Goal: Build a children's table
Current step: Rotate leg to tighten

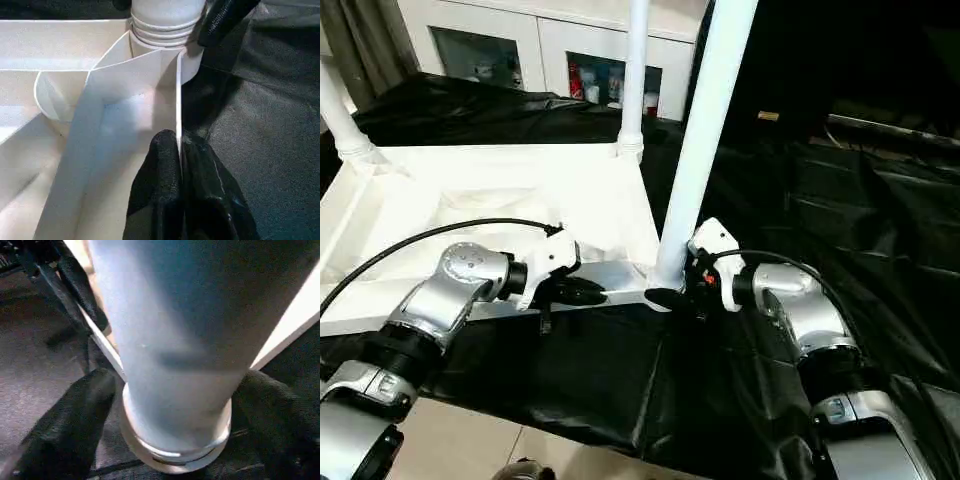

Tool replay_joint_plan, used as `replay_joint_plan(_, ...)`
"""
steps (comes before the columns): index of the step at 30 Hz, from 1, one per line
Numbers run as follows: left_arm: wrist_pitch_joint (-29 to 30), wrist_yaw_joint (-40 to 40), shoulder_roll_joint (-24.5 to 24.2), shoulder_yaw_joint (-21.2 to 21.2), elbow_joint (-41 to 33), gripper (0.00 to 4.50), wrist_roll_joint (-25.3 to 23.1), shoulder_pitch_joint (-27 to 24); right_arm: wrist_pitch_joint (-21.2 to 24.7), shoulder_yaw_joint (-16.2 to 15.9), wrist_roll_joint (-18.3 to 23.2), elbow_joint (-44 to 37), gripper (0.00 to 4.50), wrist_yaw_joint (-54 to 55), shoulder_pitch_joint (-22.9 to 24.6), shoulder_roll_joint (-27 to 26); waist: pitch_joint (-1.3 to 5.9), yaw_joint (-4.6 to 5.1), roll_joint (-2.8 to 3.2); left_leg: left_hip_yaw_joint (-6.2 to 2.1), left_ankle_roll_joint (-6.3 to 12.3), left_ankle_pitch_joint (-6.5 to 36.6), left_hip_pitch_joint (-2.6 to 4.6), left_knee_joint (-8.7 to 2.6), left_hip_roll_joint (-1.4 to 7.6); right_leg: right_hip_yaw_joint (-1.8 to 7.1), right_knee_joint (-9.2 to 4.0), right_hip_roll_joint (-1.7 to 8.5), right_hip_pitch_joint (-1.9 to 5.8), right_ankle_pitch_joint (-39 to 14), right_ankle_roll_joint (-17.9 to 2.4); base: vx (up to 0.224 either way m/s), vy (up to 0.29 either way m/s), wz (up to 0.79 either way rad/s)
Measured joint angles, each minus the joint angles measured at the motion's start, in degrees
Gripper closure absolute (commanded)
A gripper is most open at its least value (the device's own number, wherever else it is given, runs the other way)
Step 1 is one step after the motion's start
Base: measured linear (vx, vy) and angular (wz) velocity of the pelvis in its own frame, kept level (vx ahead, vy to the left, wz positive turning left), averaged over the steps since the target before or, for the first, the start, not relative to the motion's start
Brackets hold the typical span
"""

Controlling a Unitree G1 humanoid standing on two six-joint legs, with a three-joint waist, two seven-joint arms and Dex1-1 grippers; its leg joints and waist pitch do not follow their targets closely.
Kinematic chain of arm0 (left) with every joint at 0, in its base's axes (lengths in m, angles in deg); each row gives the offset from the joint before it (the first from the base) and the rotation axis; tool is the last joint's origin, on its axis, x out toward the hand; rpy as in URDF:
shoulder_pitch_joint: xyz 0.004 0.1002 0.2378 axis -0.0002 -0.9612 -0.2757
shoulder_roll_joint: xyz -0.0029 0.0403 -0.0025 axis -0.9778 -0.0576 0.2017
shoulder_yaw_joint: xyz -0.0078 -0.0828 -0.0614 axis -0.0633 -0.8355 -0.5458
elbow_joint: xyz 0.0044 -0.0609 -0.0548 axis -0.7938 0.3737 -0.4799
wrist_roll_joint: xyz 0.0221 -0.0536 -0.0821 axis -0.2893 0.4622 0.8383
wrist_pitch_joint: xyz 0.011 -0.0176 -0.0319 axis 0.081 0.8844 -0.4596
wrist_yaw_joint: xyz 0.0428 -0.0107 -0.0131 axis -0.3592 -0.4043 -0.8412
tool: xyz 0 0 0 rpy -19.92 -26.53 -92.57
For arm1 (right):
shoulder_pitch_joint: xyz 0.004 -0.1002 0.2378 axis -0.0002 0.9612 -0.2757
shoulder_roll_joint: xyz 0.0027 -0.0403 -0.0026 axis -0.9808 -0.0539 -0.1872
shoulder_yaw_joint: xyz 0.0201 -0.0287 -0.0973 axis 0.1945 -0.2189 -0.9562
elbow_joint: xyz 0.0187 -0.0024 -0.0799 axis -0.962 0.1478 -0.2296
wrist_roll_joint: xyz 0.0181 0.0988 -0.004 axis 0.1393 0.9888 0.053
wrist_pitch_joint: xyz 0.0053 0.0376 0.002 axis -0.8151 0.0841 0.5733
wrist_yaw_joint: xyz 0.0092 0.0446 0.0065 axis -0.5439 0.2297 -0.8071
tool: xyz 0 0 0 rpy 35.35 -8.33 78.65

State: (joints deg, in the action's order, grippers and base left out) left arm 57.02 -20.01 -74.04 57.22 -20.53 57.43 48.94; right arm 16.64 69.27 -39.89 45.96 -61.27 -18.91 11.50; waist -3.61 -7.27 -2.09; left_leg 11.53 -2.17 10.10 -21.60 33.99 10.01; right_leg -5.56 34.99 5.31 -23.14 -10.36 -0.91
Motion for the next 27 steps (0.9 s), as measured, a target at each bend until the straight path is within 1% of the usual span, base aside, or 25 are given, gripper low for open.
replay_joint_plan(2, 0.29, 0.38, -0.07, -0.01, -0.33, 4.5, 0.0, -0.2, 0.41, 0.0, 0.17, -0.2, 0.94, -0.12, 0.37, 0.0, 0.0, -0.03, 0.0, 0.0, 0.0, 0.0, 0.0, 0.01, 0.0, 0.0, 0.0, 0.0, 0.0, 0.0, 0.0, 0.0, 0.0, 0.0)
replay_joint_plan(4, 0.43, 0.49, -0.08, 0.0, -0.39, 4.5, 0.0, -0.22, 0.53, 0.0, 0.25, -0.37, 1.05, -0.13, 0.67, 0.0, 0.0, -0.07, 0.0, 0.0, 0.0, 0.0, 0.0, 0.01, 0.0, 0.0, 0.01, 0.0, 0.0, 0.0, 0.0, 0.0, 0.0, 0.0)
replay_joint_plan(7, 0.87, 0.81, -0.13, 0.0, -0.55, 4.5, 0.07, -0.28, 0.67, 0.03, 0.37, -0.44, 1.36, -0.08, 0.83, 0.0, 0.0, -0.09, 0.0, 0.0, 0.0, 0.0, 0.01, 0.01, 0.0, 0.0, 0.01, 0.0, 0.0, 0.0, 0.0, 0.0, 0.0, 0.0)
replay_joint_plan(10, 1.01, 0.86, -0.16, 0.0, -0.64, 4.5, 0.13, -0.31, 0.72, 0.05, 0.43, -0.48, 1.58, -0.08, 0.88, -0.01, 0.0, -0.1, 0.0, 0.0, 0.0, 0.0, 0.01, 0.01, 0.0, 0.0, 0.01, 0.0, 0.0, 0.0, 0.0, 0.0, 0.0, 0.0)
replay_joint_plan(14, 1.39, 0.87, -0.47, -0.06, -1.06, 4.5, 0.26, -0.52, 0.87, 0.53, 0.5, -0.44, 1.68, 0.77, 1.04, -0.81, 0.01, -0.08, -0.01, 0.0, 0.0, 0.0, 0.01, 0.01, 0.0, 0.0, 0.02, 0.0, 0.0, 0.0, 0.0, 0.0, 0.0, 0.0)
replay_joint_plan(16, 1.47, 0.3, -0.55, -0.32, -0.95, 4.5, 0.26, -0.59, 0.79, 1.33, 0.61, 0.28, 1.7, 2.45, 1.04, -2.07, 0.02, 0.16, -0.04, 0.0, 0.0, -0.01, 0.04, 0.02, 0.0, 0.0, 0.04, 0.0, 0.01, 0.01, -0.01, 0.0, 0.0, 0.0)
replay_joint_plan(18, 1.48, -3.14, 0.14, -0.84, 0.46, 4.5, -0.52, -0.15, 0.11, 3.36, 0.69, 3.26, 1.73, 8.71, 0.51, -5.55, 0.09, 0.88, -0.18, 0.0, -0.01, -0.01, 0.16, 0.07, 0.01, 0.0, 0.1, 0.0, 0.07, 0.03, -0.05, 0.0, 0.0, 0.0)
replay_joint_plan(20, 1.48, -9.02, 2.92, -1.1, 4.13, 4.5, -1.99, 2.07, -0.35, 5.7, 0.67, 7.17, 1.73, 17.68, -1.55, -8.75, 0.1, 1.17, -0.19, 0.0, -0.02, -0.02, 0.25, 0.19, 0.01, 0.02, 0.09, 0.0, 0.15, 0.09, -0.13, 0.0, 0.0, 0.0)
replay_joint_plan(22, 1.61, -12.87, 4.94, -1.13, 5.79, 4.5, -2.91, 2.93, -0.14, 6.82, 0.76, 8.93, 1.73, 22.97, -2.4, -10.21, 0.12, 1.18, -0.21, 0.0, -0.02, -0.02, 0.31, 0.2, 0.0, 0.02, 0.0, 0.0, 0.28, 0.09, -0.13, 0.0, 0.0, 0.0)
replay_joint_plan(23, 2.16, -15.9, 6.31, -1.21, 7.74, 4.5, -3.23, 4.13, 0.0, 8.09, 0.67, 10.42, 1.73, 28.23, -3.41, -12.13, 0.13, 1.24, -0.23, 0.0, -0.02, -0.01, 0.43, 0.22, -0.01, 0.06, 0.04, 0.0, 0.37, 0.08, -0.12, 0.0, 0.0, 0.0)
replay_joint_plan(24, 2.63, -18.01, 7.33, -1.27, 8.96, 4.5, -3.45, 4.94, 0.16, 8.67, 0.52, 11.43, 1.73, 32.05, -4.34, -13.3, 0.13, 1.38, -0.22, 0.0, -0.03, -0.01, 0.43, 0.21, -0.01, 0.06, 0.04, 0.0, 0.35, 0.03, -0.03, 0.0, 0.0, 0.0)
replay_joint_plan(27, 3.92, -25.27, 11.5, -1.52, 12.25, 4.5, -4.36, 7.01, -0.73, 11.19, -0.06, 14.85, 1.73, 44.61, -6.89, -17.15, 0.17, 1.32, -0.19, -0.01, -0.03, -0.02, 0.43, 0.2, -0.02, 0.06, 0.01, 0.0, 0.4, -0.01, 0.05, 0.0, 0.0, 0.0)
